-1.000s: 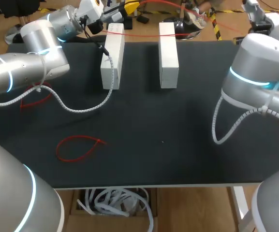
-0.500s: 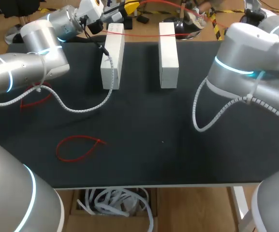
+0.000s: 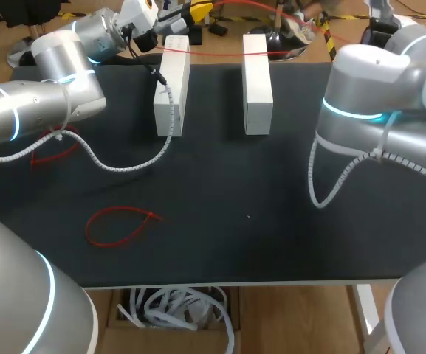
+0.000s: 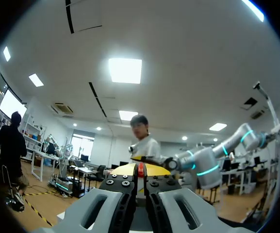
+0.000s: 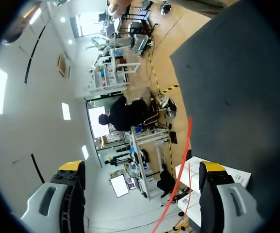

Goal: Grab the tape and strap the tape.

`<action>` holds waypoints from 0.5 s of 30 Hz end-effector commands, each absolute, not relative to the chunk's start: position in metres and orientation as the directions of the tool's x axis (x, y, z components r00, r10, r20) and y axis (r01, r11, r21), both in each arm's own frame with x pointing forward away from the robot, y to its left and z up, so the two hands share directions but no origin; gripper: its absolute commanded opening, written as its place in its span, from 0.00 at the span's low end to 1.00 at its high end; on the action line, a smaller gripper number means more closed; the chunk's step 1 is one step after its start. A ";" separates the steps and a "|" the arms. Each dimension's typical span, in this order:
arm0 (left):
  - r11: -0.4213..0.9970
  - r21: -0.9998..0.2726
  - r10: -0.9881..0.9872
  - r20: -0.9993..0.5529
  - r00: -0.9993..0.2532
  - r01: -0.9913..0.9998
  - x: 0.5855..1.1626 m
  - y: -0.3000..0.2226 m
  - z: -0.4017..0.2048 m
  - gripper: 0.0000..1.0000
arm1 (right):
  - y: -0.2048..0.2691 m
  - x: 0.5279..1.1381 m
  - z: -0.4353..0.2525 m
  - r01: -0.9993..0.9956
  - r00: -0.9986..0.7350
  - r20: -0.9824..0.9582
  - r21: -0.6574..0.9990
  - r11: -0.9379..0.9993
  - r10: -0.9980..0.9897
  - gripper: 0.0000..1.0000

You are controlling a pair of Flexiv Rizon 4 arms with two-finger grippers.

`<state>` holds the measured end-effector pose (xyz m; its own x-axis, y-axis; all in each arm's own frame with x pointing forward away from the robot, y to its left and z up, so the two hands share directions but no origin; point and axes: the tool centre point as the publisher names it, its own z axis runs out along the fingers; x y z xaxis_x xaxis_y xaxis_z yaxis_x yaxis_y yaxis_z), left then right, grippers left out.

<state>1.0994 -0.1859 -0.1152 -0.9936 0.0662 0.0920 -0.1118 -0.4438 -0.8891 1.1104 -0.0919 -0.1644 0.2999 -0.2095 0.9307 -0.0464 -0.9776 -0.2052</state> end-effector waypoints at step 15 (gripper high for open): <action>-0.446 -0.888 0.068 0.090 -0.994 -0.111 1.100 -0.186 -0.116 0.00 | -0.087 1.123 -0.165 0.016 0.245 0.962 -0.125 -0.992 -0.117 1.00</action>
<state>1.0993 -0.1860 -0.1152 -0.9936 0.0663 0.0920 -0.1119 -0.4438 -0.8891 1.1219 -0.0880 -0.1643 0.2480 -0.1152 0.9619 0.0199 -0.9921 -0.1239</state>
